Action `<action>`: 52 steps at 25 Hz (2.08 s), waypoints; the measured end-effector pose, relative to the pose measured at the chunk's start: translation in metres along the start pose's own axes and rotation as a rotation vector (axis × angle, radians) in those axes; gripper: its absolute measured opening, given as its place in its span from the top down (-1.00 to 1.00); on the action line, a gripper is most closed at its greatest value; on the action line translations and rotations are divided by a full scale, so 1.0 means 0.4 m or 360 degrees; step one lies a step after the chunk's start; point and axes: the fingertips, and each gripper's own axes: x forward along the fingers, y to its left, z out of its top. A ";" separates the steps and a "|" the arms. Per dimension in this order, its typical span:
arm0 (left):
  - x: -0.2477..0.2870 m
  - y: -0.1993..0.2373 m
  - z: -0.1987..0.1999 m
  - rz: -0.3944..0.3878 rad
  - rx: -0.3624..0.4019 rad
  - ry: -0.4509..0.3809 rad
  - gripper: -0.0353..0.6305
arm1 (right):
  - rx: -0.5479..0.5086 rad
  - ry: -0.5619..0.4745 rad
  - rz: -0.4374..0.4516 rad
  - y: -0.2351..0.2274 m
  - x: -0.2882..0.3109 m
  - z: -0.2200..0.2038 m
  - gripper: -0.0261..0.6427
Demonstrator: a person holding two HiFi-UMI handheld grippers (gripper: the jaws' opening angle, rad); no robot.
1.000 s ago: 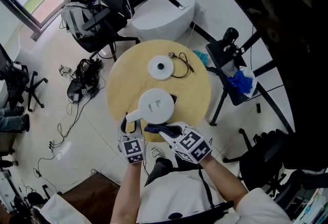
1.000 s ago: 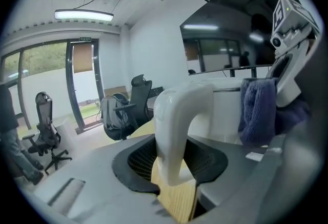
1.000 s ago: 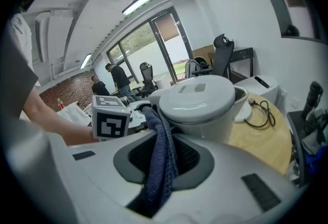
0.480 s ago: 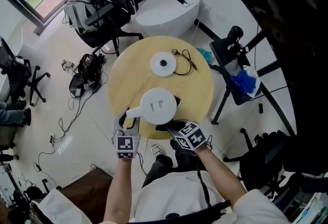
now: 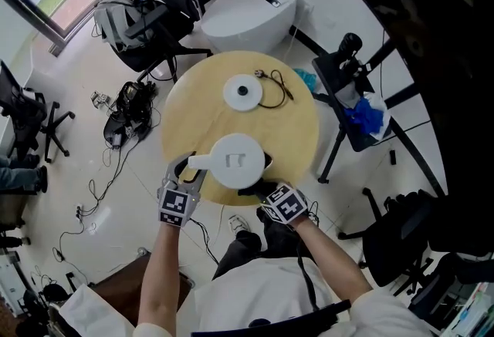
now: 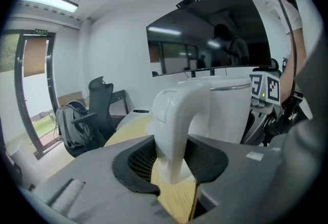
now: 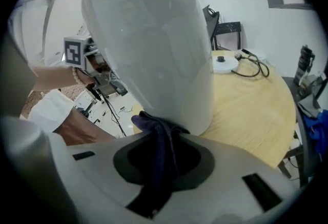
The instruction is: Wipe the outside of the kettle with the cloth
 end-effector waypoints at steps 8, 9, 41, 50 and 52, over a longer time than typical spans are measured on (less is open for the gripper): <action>0.035 -0.005 0.015 -0.0174 0.0125 -0.0008 0.41 | -0.0062 -0.0340 0.0078 0.126 -0.223 0.157 0.72; 0.038 -0.004 0.016 -0.0199 0.0140 -0.0002 0.41 | -0.0081 -0.0371 0.0071 0.137 -0.247 0.175 0.72; 0.085 0.004 0.026 -0.0442 0.0320 0.0147 0.42 | 0.0004 -0.0412 -0.0205 0.002 -0.250 0.142 0.72; 0.090 0.005 0.032 -0.0484 0.0350 0.0165 0.41 | 0.0013 -0.0469 -0.0263 0.000 -0.302 0.185 0.72; 0.094 0.004 0.038 -0.0515 0.0350 0.0163 0.41 | 0.0033 -0.0412 -0.0245 -0.020 -0.269 0.166 0.72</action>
